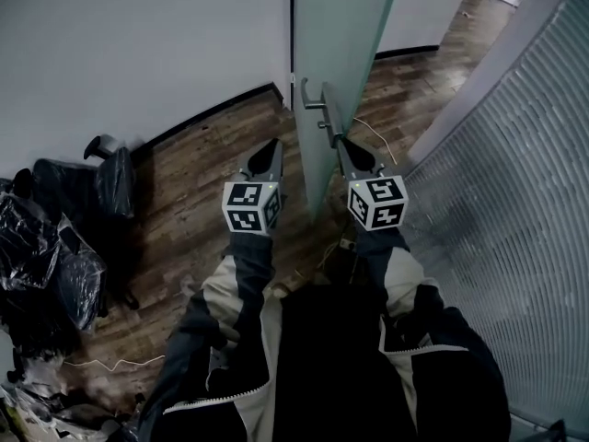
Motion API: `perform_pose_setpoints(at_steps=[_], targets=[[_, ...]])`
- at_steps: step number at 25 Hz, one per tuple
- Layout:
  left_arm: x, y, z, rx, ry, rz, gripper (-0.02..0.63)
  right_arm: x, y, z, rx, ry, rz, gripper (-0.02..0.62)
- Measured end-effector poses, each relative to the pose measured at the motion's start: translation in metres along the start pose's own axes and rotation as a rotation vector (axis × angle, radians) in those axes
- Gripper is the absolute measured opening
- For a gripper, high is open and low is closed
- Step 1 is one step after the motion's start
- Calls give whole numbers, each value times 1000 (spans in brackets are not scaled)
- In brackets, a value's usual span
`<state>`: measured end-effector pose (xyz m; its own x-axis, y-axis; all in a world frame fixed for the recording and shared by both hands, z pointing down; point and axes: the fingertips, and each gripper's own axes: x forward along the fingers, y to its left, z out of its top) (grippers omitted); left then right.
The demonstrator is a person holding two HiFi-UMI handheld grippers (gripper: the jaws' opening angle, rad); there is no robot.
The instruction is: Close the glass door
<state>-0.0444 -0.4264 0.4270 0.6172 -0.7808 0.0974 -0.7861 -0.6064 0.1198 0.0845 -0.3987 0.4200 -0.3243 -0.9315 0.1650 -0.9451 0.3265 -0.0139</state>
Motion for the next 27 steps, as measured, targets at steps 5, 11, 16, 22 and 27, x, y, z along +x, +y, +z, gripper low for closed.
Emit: perform_pose_setpoints(at_steps=[5,11,16,22,27], targets=[[-11,-1,0,42,-1,16,3,10,17,-2,-2,12,7,2],[-17,5,0,49,-2,33,3,20,26,-5,-15,20,22,2],[-16,8,-1,47,-1,45,3,25,27,-7,-16,23,34,2],[-20,11,-1,44,1,53,3,27,33,-6,-23,26,42,2],[-25,16,-1,52,2,62,3,31,40,-7,-22,33,55,2]])
